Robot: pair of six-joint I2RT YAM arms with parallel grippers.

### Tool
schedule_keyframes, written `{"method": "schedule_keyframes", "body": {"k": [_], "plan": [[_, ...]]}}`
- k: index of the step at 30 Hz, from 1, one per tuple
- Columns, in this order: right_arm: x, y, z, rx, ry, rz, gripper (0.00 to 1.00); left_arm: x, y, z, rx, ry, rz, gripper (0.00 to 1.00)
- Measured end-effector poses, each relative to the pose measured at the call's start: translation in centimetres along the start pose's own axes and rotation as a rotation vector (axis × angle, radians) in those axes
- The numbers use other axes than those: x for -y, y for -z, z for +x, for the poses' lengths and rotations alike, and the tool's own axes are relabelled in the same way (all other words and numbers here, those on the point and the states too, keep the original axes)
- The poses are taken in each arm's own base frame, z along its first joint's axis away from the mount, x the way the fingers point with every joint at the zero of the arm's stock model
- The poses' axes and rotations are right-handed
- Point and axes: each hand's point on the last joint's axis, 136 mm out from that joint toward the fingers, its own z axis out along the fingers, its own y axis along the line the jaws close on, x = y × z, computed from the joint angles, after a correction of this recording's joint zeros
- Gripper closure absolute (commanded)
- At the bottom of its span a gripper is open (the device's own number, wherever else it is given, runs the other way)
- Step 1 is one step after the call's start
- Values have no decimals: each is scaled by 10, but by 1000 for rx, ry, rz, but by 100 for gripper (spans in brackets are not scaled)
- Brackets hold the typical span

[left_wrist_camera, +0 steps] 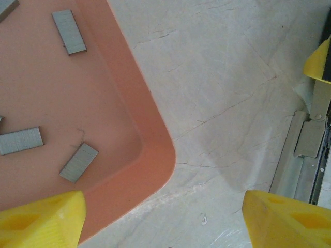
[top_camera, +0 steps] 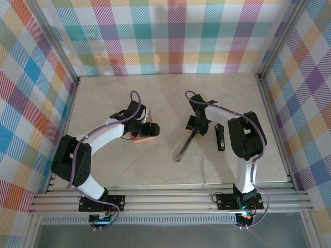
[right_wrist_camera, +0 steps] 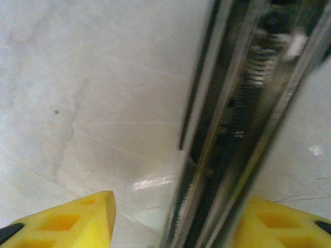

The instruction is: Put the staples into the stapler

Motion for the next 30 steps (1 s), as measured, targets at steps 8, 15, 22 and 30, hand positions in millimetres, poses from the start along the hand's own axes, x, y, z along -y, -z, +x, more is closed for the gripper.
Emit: {"method": "schedule_keyframes", "body": {"k": [8, 15, 22, 30], "plan": [[-3, -3, -2, -24, 29, 29, 53, -1, -1, 2, 2, 0, 1, 20], [6, -3, -1, -45, 75, 102, 74, -1, -1, -1, 15, 1, -1, 21], [1, -2, -2, -24, 168, 68, 82, 0, 2, -3, 26, 10, 3, 20], [-39, 13, -10, 103, 478, -121, 87, 8, 15, -8, 129, -18, 63, 18]]}}
